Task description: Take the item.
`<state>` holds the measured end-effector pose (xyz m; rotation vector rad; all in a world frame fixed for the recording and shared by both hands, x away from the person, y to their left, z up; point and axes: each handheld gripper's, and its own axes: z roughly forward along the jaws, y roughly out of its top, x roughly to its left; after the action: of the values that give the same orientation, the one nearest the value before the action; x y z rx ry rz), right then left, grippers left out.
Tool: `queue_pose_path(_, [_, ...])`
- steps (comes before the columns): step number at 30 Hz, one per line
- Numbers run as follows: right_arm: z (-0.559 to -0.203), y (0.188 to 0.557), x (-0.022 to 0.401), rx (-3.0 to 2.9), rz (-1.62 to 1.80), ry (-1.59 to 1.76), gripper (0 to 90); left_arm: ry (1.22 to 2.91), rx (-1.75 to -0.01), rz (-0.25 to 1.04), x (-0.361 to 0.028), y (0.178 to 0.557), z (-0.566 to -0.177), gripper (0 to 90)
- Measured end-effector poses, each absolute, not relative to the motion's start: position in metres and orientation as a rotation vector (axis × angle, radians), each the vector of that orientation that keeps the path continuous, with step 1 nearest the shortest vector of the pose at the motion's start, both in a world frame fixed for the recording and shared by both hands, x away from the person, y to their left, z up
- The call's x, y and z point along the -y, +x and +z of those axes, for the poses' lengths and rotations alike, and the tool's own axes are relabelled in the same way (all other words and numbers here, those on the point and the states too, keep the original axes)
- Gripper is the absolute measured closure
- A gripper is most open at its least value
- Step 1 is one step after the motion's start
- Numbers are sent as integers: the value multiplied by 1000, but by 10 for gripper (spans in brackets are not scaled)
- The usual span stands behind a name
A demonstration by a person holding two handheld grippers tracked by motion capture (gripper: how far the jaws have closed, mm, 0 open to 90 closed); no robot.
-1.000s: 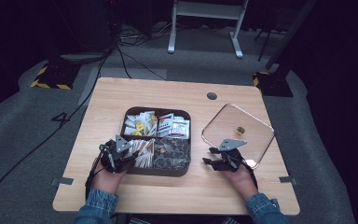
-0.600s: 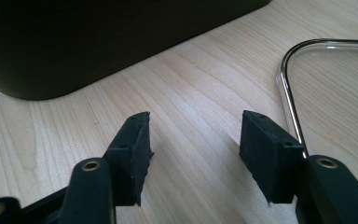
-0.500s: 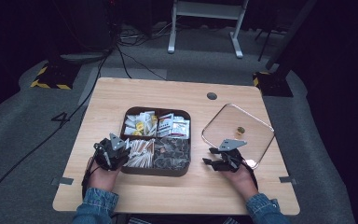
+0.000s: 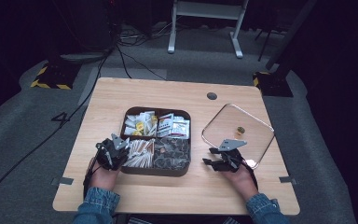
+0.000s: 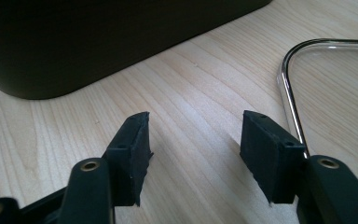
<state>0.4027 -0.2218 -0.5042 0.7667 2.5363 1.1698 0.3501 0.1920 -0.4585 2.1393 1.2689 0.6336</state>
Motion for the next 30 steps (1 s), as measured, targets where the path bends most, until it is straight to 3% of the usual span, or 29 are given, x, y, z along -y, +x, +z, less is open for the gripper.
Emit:
queue_pose_path(5, [-504, 403, 222, -2536, 1170, 767, 429, 2145, -1274, 640, -191, 350, -459, 777])
queue_pose_path(9, [-504, 403, 222, -2536, 1170, 767, 429, 2115, -1278, 666, -195, 347, -455, 851])
queue_pose_path(24, [-504, 403, 222, -2537, 1170, 768, 428, 1852, -1174, 445, -218, 331, -426, 858])
queue_pose_path(30, [-504, 403, 222, -2537, 1170, 768, 428, 1864, -1085, 421, -212, 323, -414, 859])
